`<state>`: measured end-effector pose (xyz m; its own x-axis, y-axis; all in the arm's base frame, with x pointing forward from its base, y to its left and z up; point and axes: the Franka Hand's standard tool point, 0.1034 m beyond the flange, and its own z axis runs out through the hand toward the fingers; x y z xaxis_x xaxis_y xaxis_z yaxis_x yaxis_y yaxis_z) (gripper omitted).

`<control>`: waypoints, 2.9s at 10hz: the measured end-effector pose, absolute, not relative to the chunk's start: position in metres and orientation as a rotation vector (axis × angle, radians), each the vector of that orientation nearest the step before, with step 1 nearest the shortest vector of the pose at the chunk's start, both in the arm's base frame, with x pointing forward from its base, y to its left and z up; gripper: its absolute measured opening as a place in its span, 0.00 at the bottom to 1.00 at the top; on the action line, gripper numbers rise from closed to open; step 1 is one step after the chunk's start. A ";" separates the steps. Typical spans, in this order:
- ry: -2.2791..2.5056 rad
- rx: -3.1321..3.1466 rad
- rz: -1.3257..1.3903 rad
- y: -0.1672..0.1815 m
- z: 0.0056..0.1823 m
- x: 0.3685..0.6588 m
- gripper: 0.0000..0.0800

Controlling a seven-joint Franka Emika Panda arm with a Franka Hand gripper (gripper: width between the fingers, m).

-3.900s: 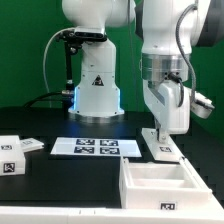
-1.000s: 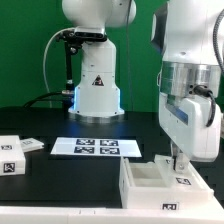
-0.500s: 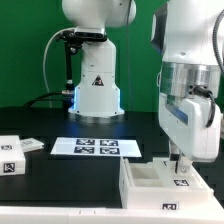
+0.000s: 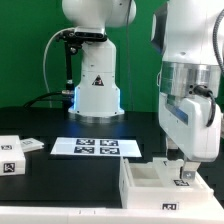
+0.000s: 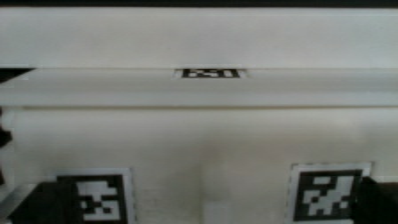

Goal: Assemble cabinet

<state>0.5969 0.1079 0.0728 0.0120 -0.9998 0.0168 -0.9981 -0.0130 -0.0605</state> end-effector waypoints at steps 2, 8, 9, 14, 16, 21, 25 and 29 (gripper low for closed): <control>2.100 -2.259 -0.075 0.094 0.098 0.588 1.00; 2.009 -2.370 -0.058 0.081 0.093 0.573 1.00; 1.946 -2.426 -0.049 0.069 0.095 0.561 1.00; 1.824 -2.520 -0.085 0.041 0.093 0.544 1.00; 1.679 -2.603 -0.154 0.014 0.087 0.536 1.00; 1.246 -2.855 -0.214 -0.028 0.095 0.530 1.00; 1.070 -2.908 -0.201 -0.062 0.091 0.521 1.00; 0.694 -3.032 -0.073 -0.102 0.081 0.504 1.00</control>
Offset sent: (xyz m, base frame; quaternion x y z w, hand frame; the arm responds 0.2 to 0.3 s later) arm 0.0000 0.0000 0.0000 0.0000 0.0000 0.0000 1.0000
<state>0.5038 -0.1021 0.0814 0.8995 -0.4352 0.0392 -0.4338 -0.9001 -0.0404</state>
